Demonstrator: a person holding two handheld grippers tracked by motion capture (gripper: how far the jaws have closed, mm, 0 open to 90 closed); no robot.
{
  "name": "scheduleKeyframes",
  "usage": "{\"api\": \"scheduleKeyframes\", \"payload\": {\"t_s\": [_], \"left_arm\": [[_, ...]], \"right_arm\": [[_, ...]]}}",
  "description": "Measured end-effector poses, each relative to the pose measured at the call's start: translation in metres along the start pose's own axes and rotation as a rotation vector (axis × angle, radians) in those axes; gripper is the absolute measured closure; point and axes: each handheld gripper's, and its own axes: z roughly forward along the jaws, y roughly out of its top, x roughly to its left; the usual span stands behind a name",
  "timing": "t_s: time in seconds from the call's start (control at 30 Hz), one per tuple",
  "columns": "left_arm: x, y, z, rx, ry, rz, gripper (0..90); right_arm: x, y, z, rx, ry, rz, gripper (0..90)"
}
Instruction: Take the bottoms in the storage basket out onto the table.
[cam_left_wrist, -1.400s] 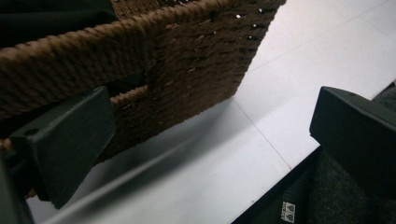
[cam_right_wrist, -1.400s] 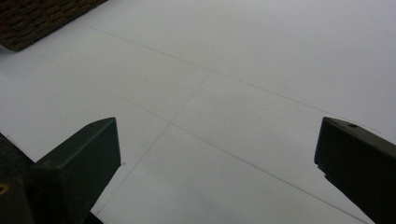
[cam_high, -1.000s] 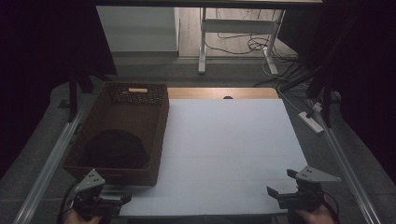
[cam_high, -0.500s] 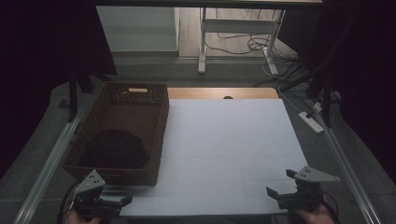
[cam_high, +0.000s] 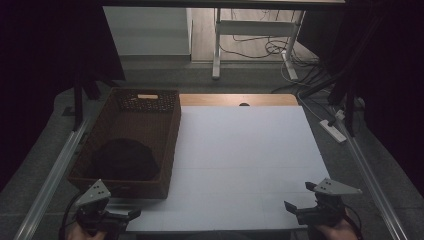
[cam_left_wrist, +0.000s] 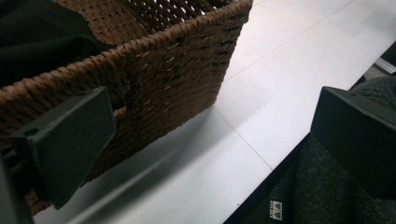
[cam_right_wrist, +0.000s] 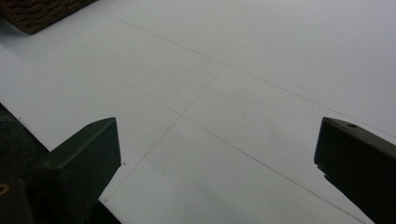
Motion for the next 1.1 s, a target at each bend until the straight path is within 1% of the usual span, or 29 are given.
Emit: {"api": "scheduleKeyframes", "payload": {"t_s": [0.1, 0.23, 0.4, 0.5, 0.7, 0.87, 0.9, 1.0, 1.1], "left_arm": [[0.0, 0.003, -0.002, -0.012, -0.005, 0.007, 0.0], [0.0, 0.005, -0.003, -0.013, -0.008, 0.018, 0.0], [-0.001, 0.01, -0.006, -0.037, -0.031, 0.066, 0.0], [-0.001, 0.014, -0.008, -0.045, -0.041, 0.071, 0.0], [0.001, 0.02, -0.01, -0.065, -0.019, 0.069, 0.0], [0.006, 0.025, -0.01, -0.068, -0.015, 0.041, 0.0], [0.006, 0.025, -0.01, -0.068, -0.015, 0.041, 0.0], [0.007, 0.03, -0.011, -0.061, -0.003, 0.039, 0.0], [0.009, 0.036, -0.012, -0.039, 0.023, 0.058, 0.0]], "right_arm": [[0.0, 0.0, 0.0, 0.002, 0.001, -0.002, 0.9], [0.0, 0.0, 0.001, 0.004, 0.002, -0.004, 0.9], [0.0, 0.0, 0.001, 0.008, 0.003, -0.005, 0.9], [0.001, 0.0, 0.001, 0.01, 0.003, -0.005, 0.9], [0.0, 0.0, 0.002, 0.015, 0.005, -0.004, 0.9], [0.0, 0.0, 0.002, 0.016, 0.006, -0.004, 0.9], [0.0, 0.0, 0.002, 0.016, 0.006, -0.004, 0.9], [0.0, 0.0, 0.002, 0.017, 0.006, -0.003, 0.9], [0.0, 0.0, 0.002, 0.018, 0.006, -0.004, 0.9]]}}
